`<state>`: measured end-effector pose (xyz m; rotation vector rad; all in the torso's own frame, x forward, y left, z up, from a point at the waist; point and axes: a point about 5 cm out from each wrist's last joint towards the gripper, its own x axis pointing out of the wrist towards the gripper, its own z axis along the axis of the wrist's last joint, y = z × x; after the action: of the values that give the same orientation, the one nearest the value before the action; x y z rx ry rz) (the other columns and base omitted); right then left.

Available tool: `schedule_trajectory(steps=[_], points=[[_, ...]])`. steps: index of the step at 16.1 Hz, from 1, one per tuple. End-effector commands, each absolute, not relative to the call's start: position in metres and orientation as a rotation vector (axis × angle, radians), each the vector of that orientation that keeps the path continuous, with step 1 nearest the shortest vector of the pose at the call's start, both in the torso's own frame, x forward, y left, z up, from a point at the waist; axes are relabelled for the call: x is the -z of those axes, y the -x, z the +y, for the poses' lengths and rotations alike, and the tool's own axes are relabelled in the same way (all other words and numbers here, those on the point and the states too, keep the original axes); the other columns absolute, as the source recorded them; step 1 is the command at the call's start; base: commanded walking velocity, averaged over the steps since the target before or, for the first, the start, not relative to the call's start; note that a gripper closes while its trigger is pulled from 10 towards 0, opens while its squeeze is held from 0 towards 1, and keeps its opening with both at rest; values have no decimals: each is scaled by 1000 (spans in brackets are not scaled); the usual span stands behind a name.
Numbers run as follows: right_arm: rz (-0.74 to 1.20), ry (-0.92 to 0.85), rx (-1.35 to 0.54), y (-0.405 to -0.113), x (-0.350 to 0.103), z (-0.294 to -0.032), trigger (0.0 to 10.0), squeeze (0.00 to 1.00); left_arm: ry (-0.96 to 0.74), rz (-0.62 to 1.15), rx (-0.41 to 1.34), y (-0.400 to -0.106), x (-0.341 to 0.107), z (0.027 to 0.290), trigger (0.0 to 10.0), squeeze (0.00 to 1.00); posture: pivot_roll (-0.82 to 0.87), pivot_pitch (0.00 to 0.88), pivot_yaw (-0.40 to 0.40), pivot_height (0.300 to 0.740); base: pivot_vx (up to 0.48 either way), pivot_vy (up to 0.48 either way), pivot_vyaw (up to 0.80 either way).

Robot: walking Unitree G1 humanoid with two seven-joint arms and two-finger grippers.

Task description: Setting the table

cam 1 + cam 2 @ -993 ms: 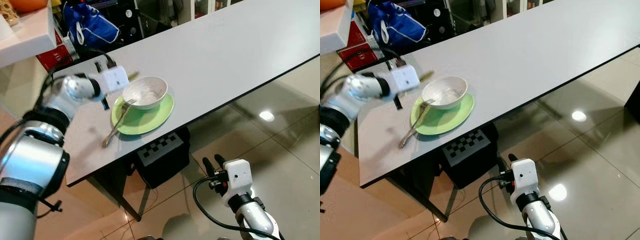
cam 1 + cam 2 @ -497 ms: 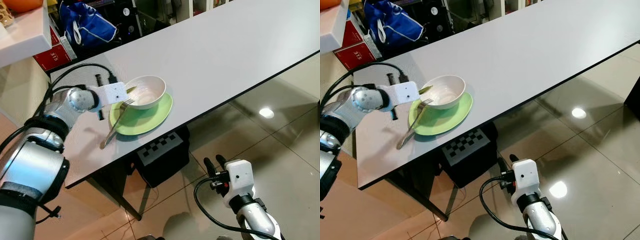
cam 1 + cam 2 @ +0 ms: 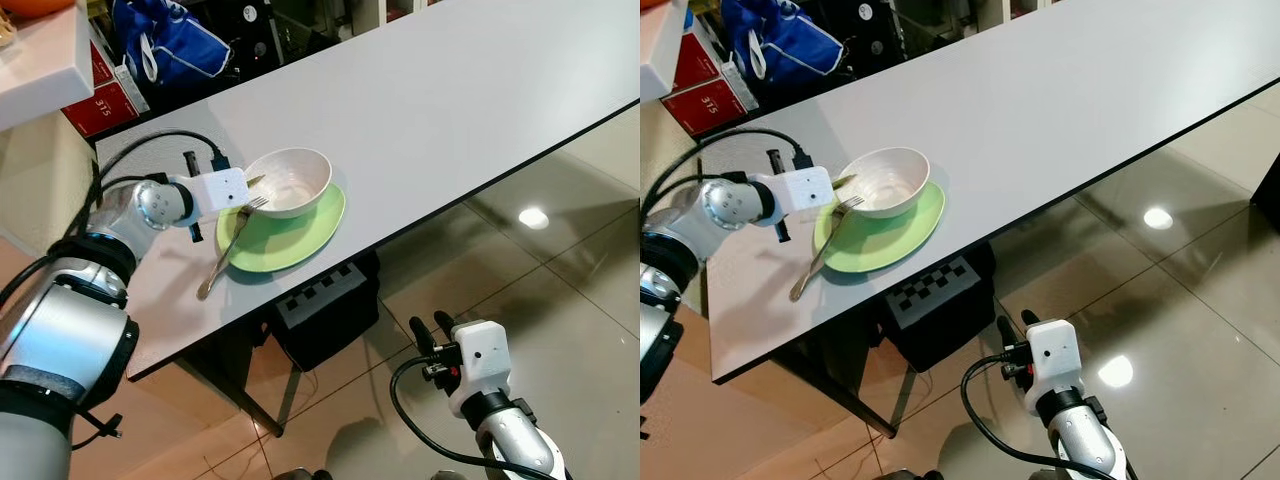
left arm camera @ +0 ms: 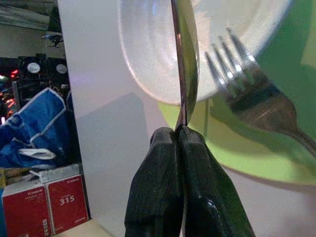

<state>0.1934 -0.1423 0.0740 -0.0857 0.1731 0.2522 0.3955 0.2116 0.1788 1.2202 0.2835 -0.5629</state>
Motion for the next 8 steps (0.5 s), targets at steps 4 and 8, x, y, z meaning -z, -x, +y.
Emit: schedule_trajectory(steps=[4,8], points=[[158,78,-253,-193,-79,-138,10000,0,-1220,323,537,-393,-173,220,0,0,-145,74,232,740,0,0,0],[158,77,-252,-194,-79,-138,10000,0,-1209,328,513,-394,-175,223,0,0,-145,76,236,740,0,0,0]])
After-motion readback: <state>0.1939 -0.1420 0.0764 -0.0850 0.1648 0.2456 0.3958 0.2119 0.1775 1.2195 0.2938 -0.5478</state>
